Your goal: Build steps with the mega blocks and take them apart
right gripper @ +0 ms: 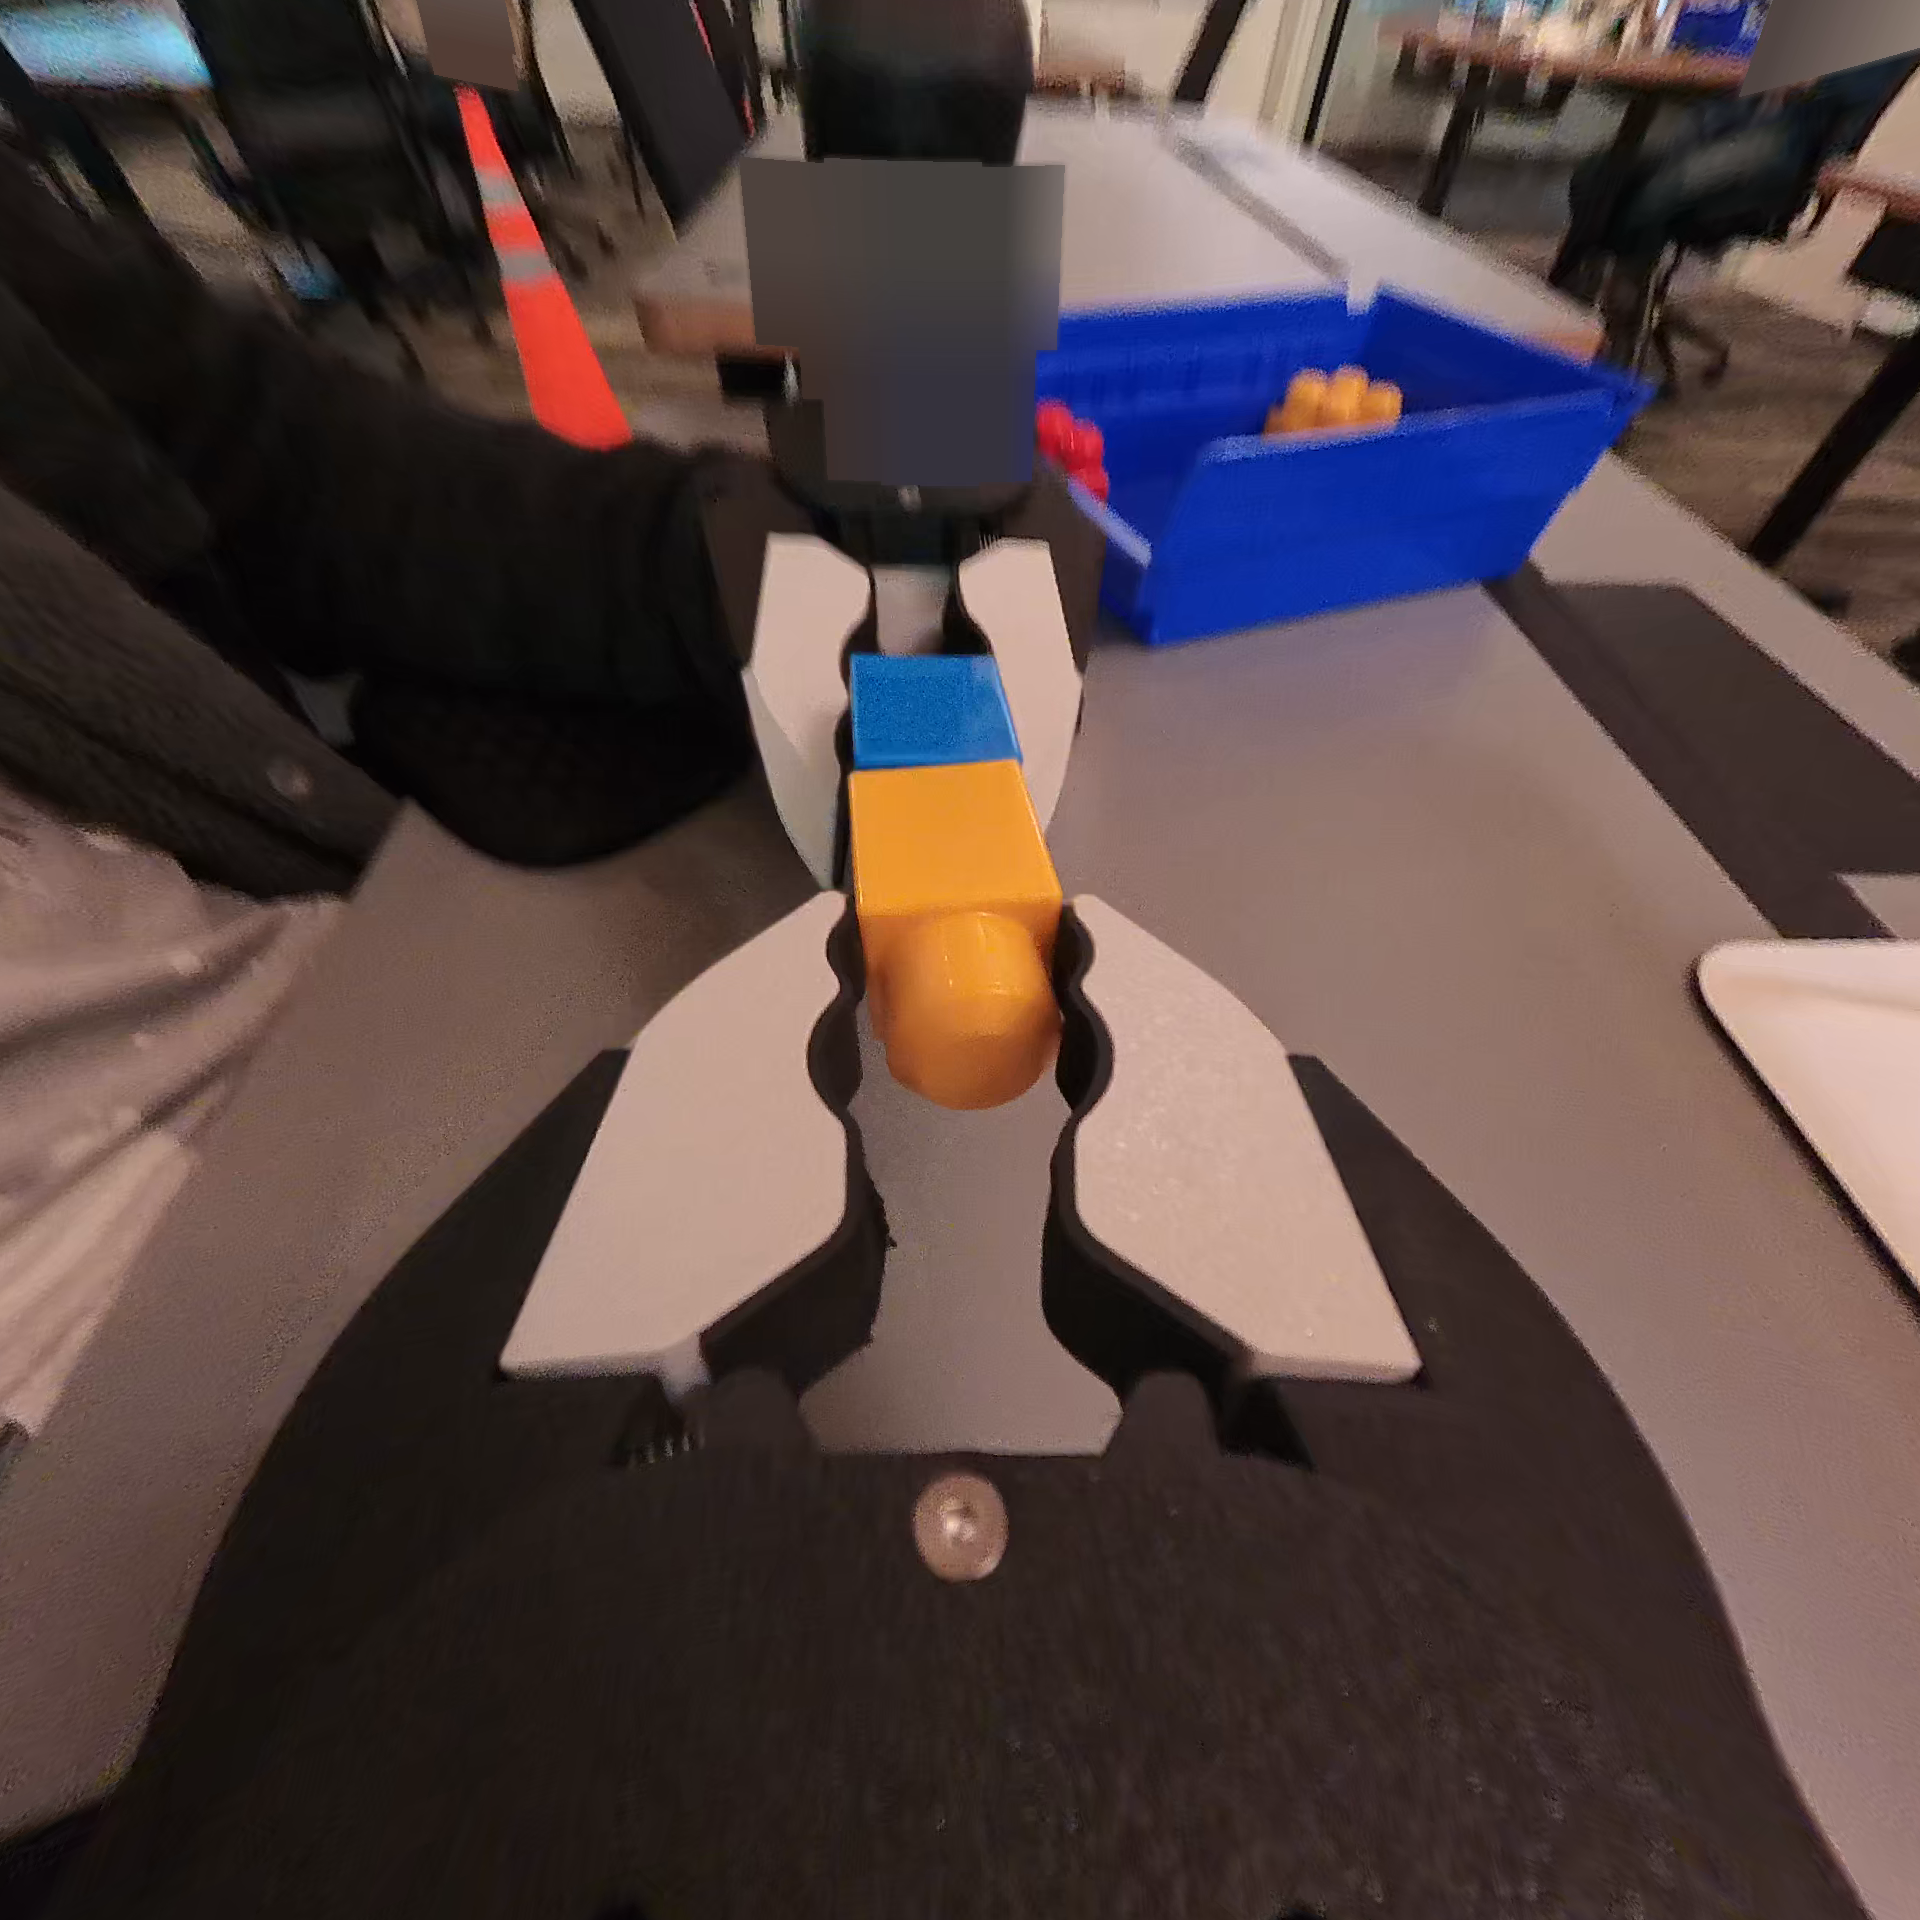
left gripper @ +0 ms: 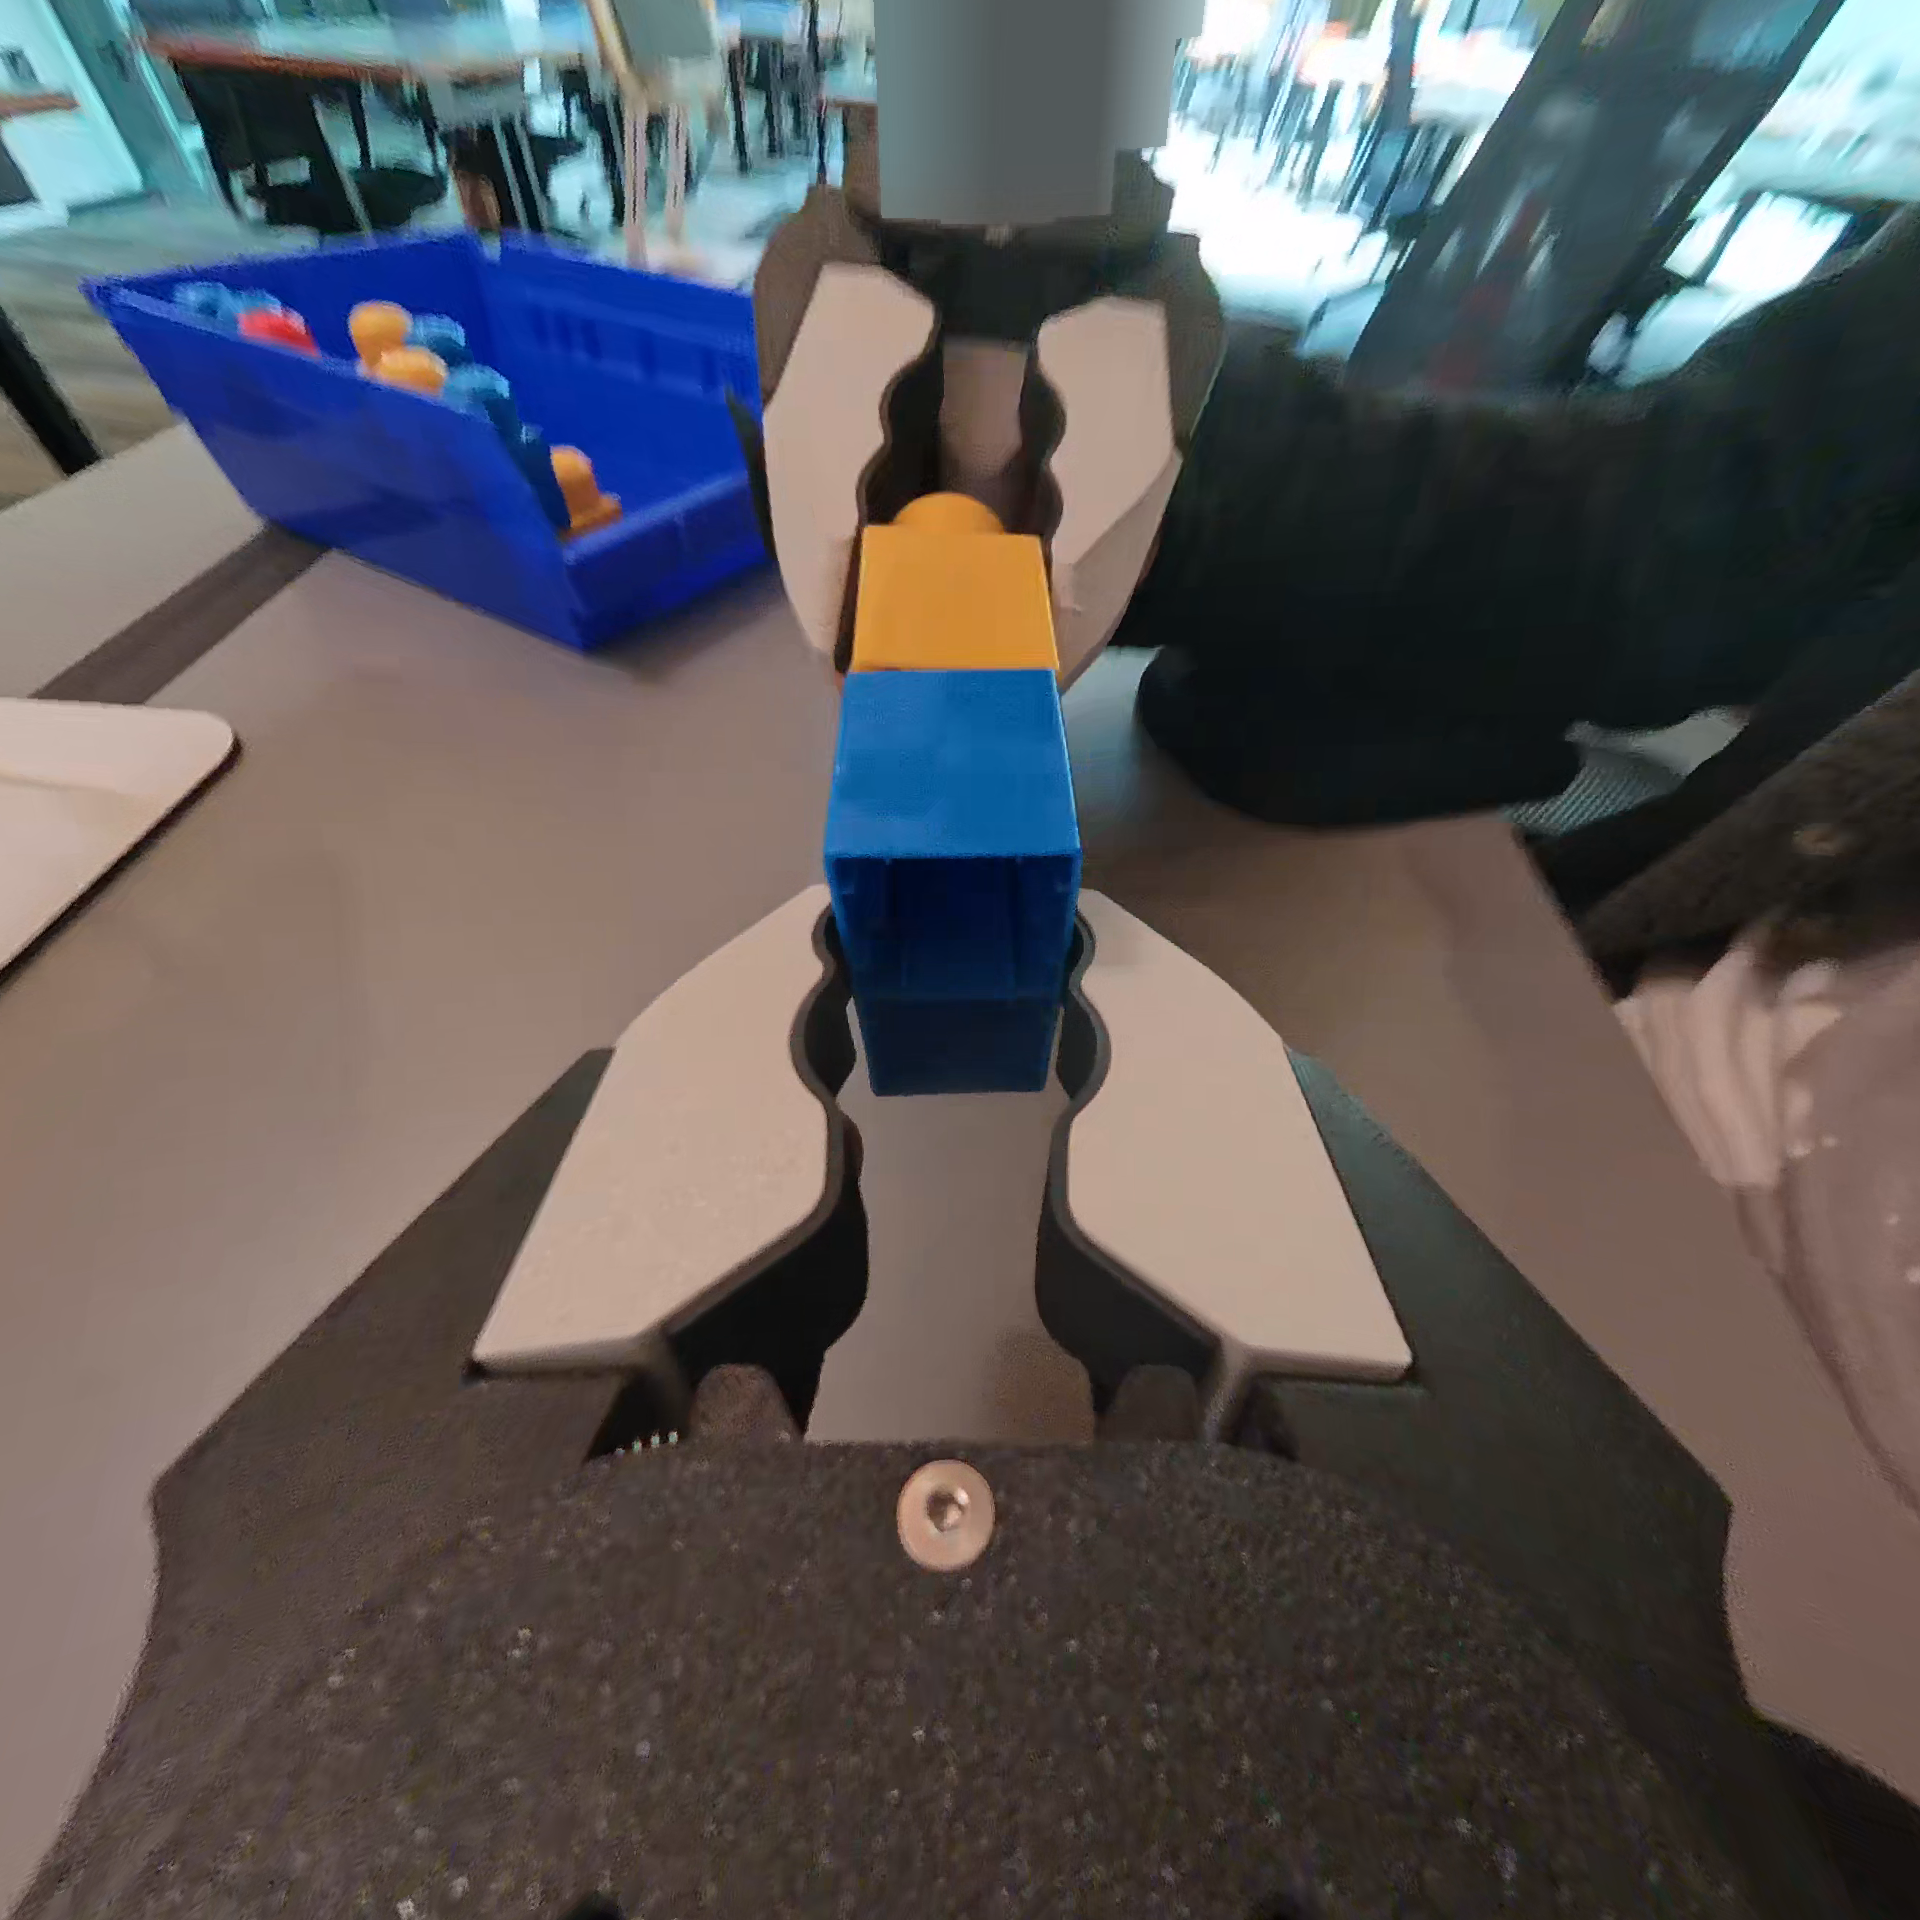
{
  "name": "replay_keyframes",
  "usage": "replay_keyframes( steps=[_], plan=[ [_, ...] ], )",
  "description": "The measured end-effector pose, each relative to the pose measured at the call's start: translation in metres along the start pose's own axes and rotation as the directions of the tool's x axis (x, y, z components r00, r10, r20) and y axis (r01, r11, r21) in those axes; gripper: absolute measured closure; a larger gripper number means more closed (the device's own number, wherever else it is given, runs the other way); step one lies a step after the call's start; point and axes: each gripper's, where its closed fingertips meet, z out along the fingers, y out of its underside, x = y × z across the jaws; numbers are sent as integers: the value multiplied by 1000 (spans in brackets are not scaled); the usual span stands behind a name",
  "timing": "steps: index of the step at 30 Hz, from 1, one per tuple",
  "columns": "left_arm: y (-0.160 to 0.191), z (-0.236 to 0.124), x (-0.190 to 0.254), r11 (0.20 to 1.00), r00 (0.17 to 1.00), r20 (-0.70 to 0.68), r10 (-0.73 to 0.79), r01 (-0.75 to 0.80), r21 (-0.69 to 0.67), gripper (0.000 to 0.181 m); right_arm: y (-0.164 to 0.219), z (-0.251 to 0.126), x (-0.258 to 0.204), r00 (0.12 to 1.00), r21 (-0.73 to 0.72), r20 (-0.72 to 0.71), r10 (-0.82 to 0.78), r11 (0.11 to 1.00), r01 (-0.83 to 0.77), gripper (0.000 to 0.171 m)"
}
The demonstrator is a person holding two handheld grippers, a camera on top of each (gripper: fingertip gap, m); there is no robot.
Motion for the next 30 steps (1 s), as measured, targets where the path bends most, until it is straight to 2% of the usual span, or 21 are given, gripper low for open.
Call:
replay_keyframes(
  steps=[5,18,22,27,30],
  plan=[
    [23,8,-2,984,995,42,85,-78,-161,144,16,6,-3,1000,-91,12,-8,996,9,136],
    [34,9,-8,960,979,85,185,-161,-231,144,28,11,-2,1000,-102,24,12,995,-9,136],
    [33,7,-11,968,982,90,165,-144,-206,144,22,13,1,999,-65,-15,-40,997,39,136],
    [14,1,-6,996,996,44,74,-72,-59,144,5,9,3,997,-8,-56,-61,998,60,133],
    [7,-3,-7,998,998,38,55,-54,-15,144,-4,0,5,997,41,-65,-39,998,42,133]
  ],
)
